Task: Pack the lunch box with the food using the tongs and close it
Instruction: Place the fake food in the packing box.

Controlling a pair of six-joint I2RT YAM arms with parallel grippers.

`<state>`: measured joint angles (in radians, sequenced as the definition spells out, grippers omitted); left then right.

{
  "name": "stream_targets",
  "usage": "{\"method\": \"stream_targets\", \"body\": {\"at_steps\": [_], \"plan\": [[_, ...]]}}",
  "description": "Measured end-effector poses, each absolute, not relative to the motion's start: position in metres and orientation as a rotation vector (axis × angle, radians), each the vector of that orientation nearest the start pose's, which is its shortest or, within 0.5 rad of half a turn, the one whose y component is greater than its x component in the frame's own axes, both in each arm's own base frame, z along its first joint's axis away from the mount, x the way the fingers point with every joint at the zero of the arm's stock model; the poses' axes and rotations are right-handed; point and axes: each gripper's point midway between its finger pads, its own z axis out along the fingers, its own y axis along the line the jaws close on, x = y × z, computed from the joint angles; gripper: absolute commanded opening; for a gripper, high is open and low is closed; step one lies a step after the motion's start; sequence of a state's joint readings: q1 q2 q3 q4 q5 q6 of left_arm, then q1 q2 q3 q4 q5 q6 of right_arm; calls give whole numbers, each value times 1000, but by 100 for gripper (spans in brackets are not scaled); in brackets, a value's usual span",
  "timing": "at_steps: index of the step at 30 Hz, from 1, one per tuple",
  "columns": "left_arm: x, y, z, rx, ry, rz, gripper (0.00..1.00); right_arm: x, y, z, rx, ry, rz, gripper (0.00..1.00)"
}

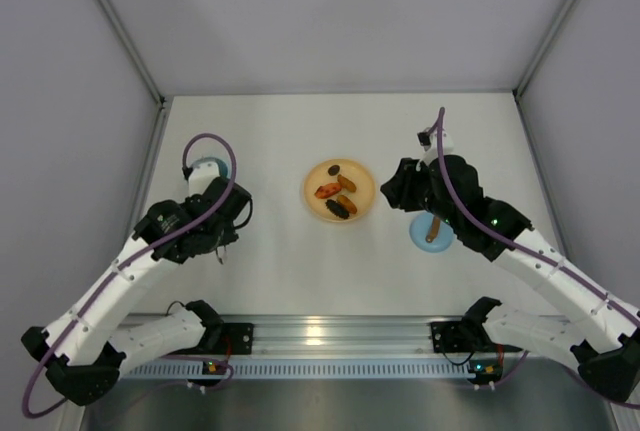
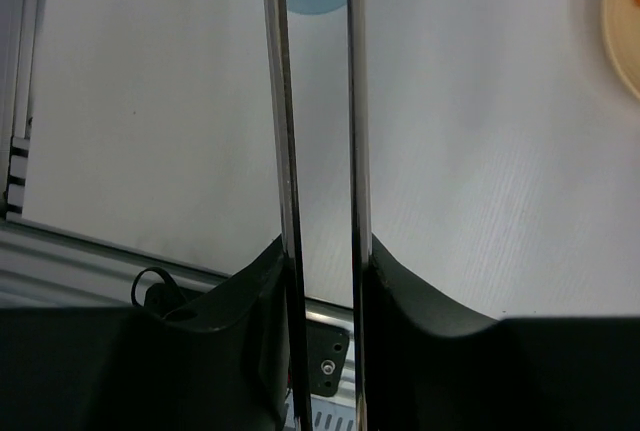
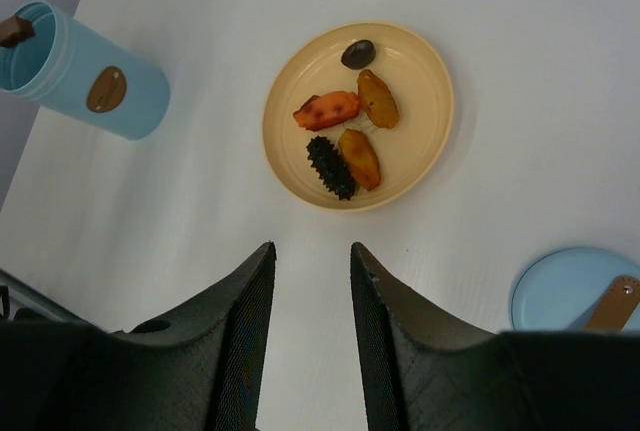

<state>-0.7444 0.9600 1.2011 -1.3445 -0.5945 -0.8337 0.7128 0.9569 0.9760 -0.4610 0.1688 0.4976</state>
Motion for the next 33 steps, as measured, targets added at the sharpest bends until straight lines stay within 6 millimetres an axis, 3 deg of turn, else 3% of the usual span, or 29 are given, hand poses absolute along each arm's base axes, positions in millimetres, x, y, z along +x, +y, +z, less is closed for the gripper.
{"method": "stream_targets", "body": {"at_steps": [7,19,28,33], "plan": [[176,-40,208,-311,2459,204,36,250,204,254,-113,2054,601,36],[176,-42,209,-237,2496,176,34,250,204,254,-113,2054,601,36],[198,-73,262,-162,2408,-45,34,250,203,254,-112,2053,599,36],[208,-106,256,-65,2446,-162,35,251,202,255,-107,2050,594,36]]}}
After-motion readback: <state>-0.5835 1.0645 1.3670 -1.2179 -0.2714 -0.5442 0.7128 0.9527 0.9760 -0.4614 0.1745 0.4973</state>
